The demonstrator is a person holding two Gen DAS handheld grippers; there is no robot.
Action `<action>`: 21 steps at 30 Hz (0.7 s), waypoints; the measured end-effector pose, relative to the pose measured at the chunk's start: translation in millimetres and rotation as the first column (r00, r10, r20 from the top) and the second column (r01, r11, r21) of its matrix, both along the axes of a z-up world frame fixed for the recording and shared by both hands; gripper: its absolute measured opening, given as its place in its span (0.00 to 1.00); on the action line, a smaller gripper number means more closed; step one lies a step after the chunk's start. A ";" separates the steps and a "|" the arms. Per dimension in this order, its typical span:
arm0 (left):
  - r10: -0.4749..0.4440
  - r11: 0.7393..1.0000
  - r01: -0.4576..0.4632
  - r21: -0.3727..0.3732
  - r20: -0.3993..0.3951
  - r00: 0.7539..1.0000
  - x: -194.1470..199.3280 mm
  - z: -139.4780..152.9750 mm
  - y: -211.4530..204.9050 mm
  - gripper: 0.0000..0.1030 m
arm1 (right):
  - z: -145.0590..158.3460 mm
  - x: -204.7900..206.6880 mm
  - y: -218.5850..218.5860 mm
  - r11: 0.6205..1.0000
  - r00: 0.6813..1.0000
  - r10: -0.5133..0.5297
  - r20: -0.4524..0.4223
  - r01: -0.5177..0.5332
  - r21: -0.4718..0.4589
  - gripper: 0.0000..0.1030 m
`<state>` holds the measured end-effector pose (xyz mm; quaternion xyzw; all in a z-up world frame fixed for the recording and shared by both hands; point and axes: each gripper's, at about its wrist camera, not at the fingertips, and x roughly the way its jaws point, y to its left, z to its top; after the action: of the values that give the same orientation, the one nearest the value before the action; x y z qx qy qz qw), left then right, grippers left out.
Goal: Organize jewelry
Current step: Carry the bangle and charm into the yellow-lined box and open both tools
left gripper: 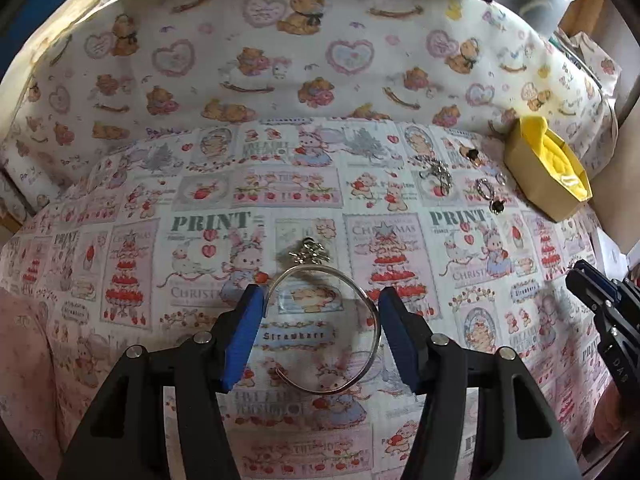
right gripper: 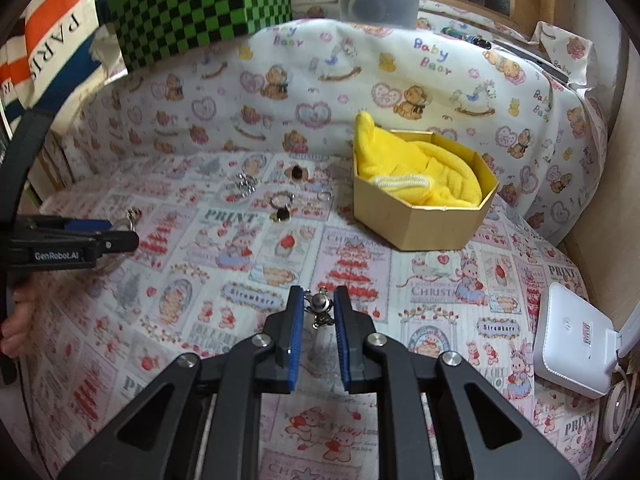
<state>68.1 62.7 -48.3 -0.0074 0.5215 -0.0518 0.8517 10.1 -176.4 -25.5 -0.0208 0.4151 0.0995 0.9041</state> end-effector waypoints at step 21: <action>-0.071 0.996 0.079 -0.034 0.189 0.979 -32.9 80.5 -53.3 0.56 | 36.8 18.1 -47.0 0.971 0.991 -0.093 0.098 0.069 0.228 0.13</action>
<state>35.3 9.4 32.3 -0.0002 0.4374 -0.0953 0.8942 28.3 -223.4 11.4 0.0930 0.3523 0.1075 0.9251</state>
